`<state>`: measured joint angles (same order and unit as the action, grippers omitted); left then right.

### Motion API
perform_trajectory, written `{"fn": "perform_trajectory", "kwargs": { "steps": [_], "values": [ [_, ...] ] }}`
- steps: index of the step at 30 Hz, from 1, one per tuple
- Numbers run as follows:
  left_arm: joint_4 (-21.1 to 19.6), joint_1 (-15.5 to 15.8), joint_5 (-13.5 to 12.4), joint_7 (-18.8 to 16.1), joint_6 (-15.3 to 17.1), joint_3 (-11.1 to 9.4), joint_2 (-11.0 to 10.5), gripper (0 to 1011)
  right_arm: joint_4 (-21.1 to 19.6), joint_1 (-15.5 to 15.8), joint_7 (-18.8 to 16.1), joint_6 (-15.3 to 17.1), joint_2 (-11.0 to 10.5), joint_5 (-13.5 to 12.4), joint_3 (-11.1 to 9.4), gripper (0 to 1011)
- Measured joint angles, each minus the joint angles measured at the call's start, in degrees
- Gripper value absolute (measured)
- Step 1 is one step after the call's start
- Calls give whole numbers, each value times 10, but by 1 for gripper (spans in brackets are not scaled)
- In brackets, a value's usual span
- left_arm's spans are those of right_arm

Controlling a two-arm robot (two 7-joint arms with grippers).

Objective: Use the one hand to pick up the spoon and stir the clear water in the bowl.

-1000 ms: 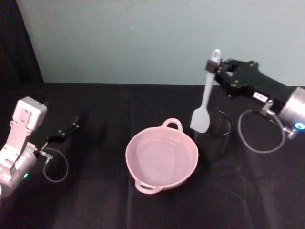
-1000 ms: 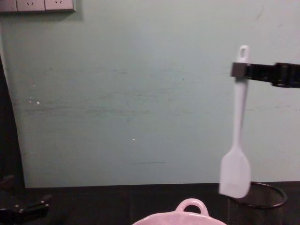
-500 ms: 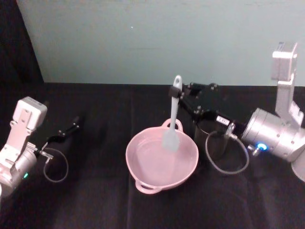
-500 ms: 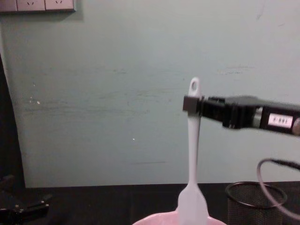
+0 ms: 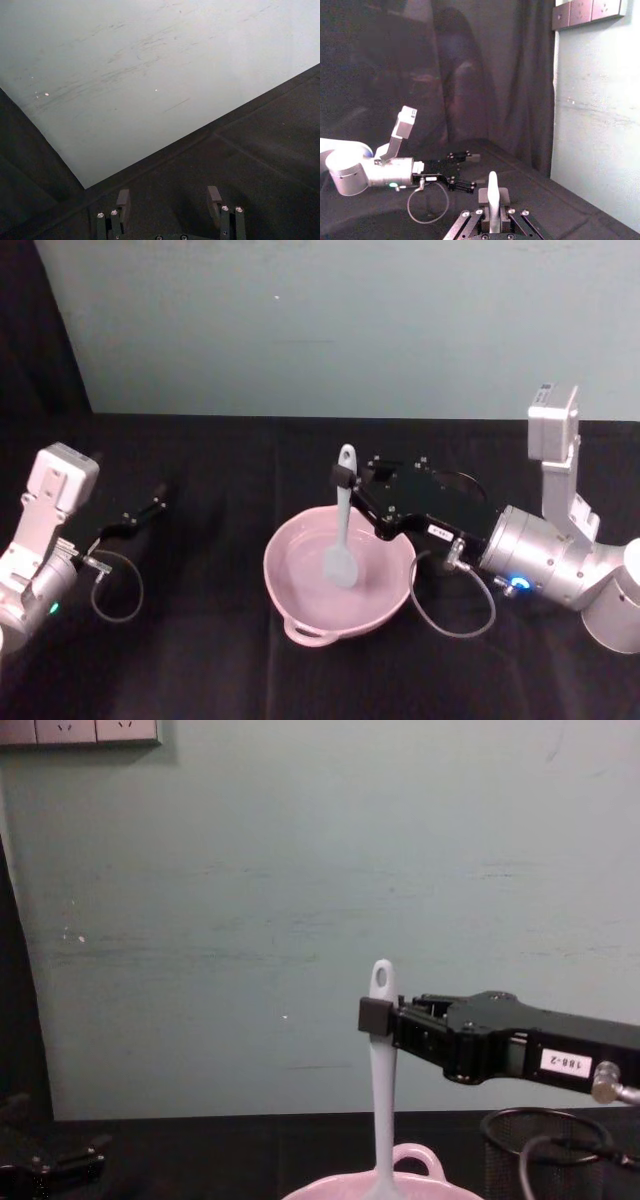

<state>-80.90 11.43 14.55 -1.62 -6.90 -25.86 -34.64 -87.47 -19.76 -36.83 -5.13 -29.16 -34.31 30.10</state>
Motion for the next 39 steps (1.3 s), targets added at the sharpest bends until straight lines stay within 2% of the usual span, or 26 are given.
{"fn": "perform_trajectory", "kwargs": {
  "steps": [13, 17, 25, 31, 39],
  "values": [
    [0, 0, 0, 0, 0, 0, 0, 1005, 21, -2, -10, -1, 20, 6, 5, 114],
    [0, 0, 0, 0, 0, 0, 0, 1005, 45, -16, -14, 0, 38, 6, 10, 114],
    [0, 0, 0, 0, 0, 0, 0, 1005, 131, -59, -14, 7, 89, -3, 14, 114],
    [0, 0, 0, 0, 0, 0, 0, 1005, 165, -72, 8, 2, 104, -1, 0, 114],
    [0, 0, 0, 0, 0, 0, 0, 1005, 170, -65, 26, -13, 95, 7, -26, 113]
  ]
}}
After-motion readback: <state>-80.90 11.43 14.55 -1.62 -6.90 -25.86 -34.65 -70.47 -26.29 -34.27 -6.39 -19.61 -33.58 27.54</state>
